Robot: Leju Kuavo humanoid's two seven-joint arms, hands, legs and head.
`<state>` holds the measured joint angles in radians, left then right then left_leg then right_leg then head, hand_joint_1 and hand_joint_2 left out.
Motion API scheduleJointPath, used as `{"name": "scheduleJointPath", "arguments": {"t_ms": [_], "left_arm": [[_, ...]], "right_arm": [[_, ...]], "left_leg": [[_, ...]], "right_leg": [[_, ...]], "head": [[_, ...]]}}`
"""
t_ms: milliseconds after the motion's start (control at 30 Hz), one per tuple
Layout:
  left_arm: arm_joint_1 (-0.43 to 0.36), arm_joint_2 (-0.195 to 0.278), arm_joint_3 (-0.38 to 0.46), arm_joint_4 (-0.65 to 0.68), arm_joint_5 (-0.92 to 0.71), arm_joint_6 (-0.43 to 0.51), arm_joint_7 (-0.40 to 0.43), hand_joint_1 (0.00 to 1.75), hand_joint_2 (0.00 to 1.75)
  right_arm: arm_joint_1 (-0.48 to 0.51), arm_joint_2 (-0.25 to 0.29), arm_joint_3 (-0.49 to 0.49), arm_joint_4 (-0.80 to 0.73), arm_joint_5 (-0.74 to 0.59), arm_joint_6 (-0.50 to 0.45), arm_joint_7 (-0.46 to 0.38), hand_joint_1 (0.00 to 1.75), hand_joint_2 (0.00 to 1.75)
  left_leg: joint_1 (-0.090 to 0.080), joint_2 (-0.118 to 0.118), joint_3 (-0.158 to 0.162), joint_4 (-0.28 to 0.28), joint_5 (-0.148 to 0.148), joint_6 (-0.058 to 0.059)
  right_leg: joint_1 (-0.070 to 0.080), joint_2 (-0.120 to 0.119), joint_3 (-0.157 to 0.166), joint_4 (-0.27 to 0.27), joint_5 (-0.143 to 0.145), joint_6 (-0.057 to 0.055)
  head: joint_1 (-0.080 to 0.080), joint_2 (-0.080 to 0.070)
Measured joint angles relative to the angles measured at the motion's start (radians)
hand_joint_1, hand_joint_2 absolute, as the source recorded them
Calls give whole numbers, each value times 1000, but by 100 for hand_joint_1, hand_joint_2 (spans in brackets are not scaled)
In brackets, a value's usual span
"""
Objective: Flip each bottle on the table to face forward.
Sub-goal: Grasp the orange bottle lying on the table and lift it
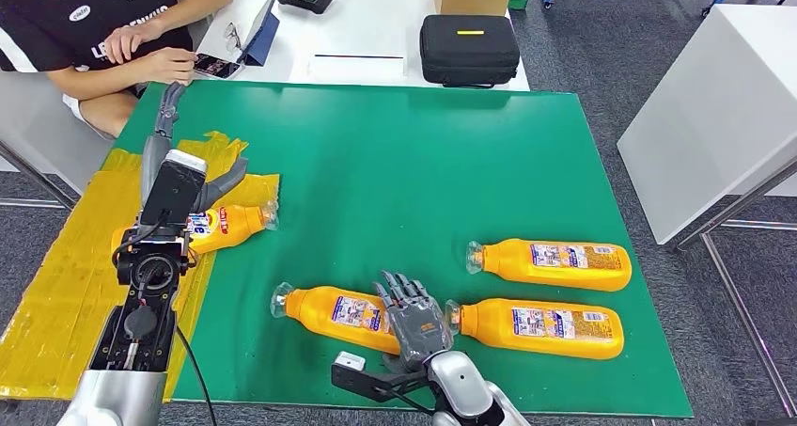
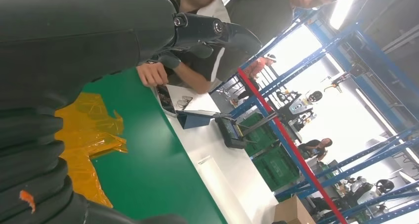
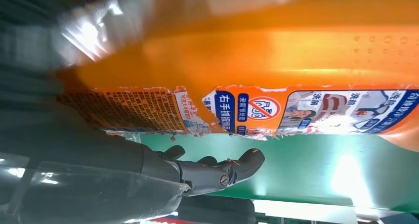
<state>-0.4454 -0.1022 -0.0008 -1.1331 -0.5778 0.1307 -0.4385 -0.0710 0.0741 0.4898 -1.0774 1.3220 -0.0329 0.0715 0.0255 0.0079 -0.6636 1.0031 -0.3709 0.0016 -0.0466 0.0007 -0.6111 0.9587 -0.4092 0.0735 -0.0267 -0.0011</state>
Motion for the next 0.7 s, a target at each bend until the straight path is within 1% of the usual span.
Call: {"name": "scheduleJointPath", "arguments": {"t_ms": [100, 167, 200, 300, 333, 367, 400, 467, 700], "left_arm": [[0, 0, 0, 0, 0, 0, 1, 0, 175], [0, -1, 0, 0, 0, -1, 2, 0, 175], [0, -1, 0, 0, 0, -1, 2, 0, 175], [-2, -3, 0, 0, 1, -4, 4, 0, 175], [-2, -4, 0, 0, 1, -4, 4, 0, 175], [-3, -5, 0, 0, 1, -5, 5, 0, 175], [-3, -6, 0, 0, 1, -5, 5, 0, 175], [-3, -7, 0, 0, 2, -6, 6, 0, 175], [3, -8, 0, 0, 2, -8, 0, 0, 175]], "right_arm": [[-3, 0, 0, 8, 4, 5, 0, 0, 175], [-8, 0, 0, 17, 6, 10, 0, 8, 175], [-12, 0, 0, 23, 7, 13, 0, 24, 175], [-27, 2, 1, 49, 12, 22, -2, 130, 175], [-32, 3, 1, 59, 15, 24, -3, 157, 175], [-37, 4, 2, 68, 17, 26, -5, 166, 175], [-42, 5, 3, 76, 19, 26, -7, 172, 175], [-50, 6, 5, 91, 21, 26, -12, 175, 175], [-64, 7, 6, 111, 15, 12, -18, 175, 175]], "left_leg": [[0, 0, 0, 0, 0, 0], [0, 0, 1, 0, 0, 0], [0, 0, 1, 0, 0, 0], [0, 1, 3, 0, 0, 0], [0, 1, 4, 0, 0, 0], [0, 1, 5, 0, 0, -1], [0, 1, 6, 0, -1, -1], [0, 1, 8, 0, -1, -1], [0, 1, 12, -1, -2, -2]], "right_leg": [[0, 0, 0, 0, 0, 0], [0, 0, 1, 0, 0, 0], [0, 0, 1, 0, 0, 0], [0, 0, 1, 0, 0, 0], [0, 0, 2, 0, 0, -1], [0, 0, 2, 0, 0, -1], [0, 0, 2, 0, -1, -2], [0, 0, 1, 0, -2, -3], [0, 0, 1, -1, -3, -4]], "head": [[0, 0], [0, 0], [0, 0], [0, 0], [0, 0], [0, 0], [0, 0], [0, 0], [0, 0]]}}
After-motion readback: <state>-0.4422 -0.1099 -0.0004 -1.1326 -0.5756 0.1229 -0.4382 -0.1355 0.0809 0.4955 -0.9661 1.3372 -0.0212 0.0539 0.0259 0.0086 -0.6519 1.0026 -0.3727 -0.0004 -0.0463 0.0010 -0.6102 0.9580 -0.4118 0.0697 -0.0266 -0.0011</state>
